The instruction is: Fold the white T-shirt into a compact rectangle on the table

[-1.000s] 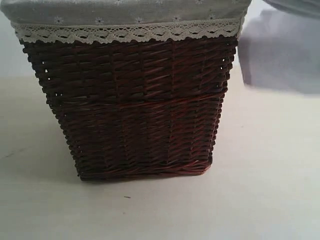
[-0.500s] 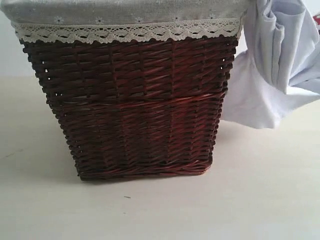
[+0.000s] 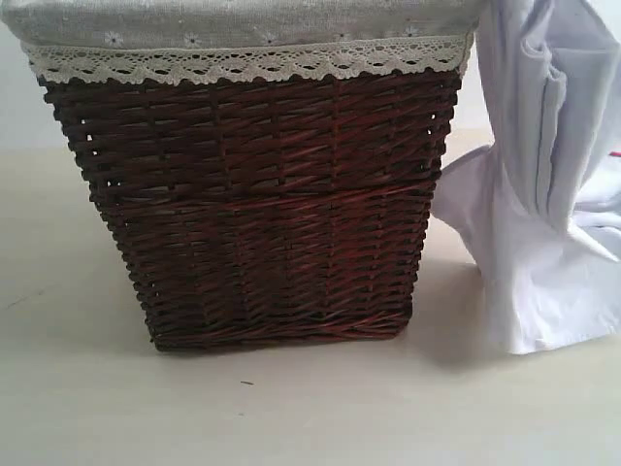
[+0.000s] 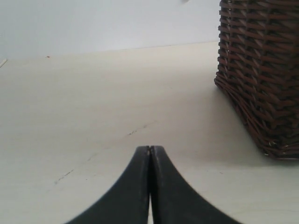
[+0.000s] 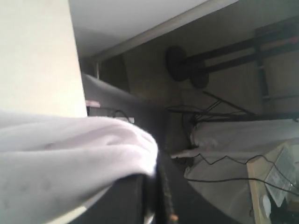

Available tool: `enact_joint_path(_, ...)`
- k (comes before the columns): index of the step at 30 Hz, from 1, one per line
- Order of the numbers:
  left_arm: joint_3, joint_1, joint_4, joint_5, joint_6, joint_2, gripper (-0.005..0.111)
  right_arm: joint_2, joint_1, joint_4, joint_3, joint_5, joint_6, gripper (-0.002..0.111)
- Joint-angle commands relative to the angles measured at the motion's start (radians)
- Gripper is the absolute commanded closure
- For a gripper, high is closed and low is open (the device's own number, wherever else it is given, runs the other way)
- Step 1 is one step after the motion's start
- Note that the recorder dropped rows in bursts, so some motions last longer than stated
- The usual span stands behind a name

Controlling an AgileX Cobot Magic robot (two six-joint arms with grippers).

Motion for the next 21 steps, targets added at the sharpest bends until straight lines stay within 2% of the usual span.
enact_joint_path(1, 0.0, -0.001, -0.001, -0.006, -0.003, -0.006, 0.107, 0.084, -0.01, 0.033, 0.003, 0.089, -0.072, 0.108)
enact_joint_path(6, 0.0, -0.001, -0.001, -0.006, -0.003, -0.006, 0.107, 0.182, -0.01, 0.047, 0.003, 0.258, -0.148, 0.108)
enact_joint_path(11, 0.0, -0.001, -0.001, -0.006, -0.003, -0.006, 0.107, 0.206, -0.01, -0.032, 0.003, 0.258, -0.133, 0.108)
enact_joint_path(13, 0.0, -0.001, -0.001, -0.006, -0.003, -0.006, 0.107, 0.2, -0.008, -0.069, 0.003, 0.258, -0.058, 0.104)
enact_joint_path(15, 0.0, -0.001, -0.001, -0.006, -0.003, -0.006, 0.107, 0.186, 0.0, -0.069, 0.001, 0.212, 0.01, 0.094)
enact_joint_path(17, 0.0, -0.001, -0.001, -0.006, -0.003, -0.006, 0.107, 0.161, 0.01, -0.039, 0.001, 0.142, 0.024, 0.074)
enact_joint_path(18, 0.0, -0.001, -0.001, -0.006, -0.003, -0.006, 0.107, 0.141, 0.02, -0.022, 0.001, 0.107, 0.024, 0.054)
enact_joint_path(20, 0.0, -0.001, -0.001, -0.006, -0.003, -0.006, 0.107, 0.109, 0.045, -0.015, 0.001, 0.06, 0.033, 0.02)
enact_joint_path(21, 0.0, -0.001, -0.001, -0.006, -0.003, -0.006, 0.107, 0.101, 0.056, -0.012, 0.001, 0.052, 0.033, 0.017)
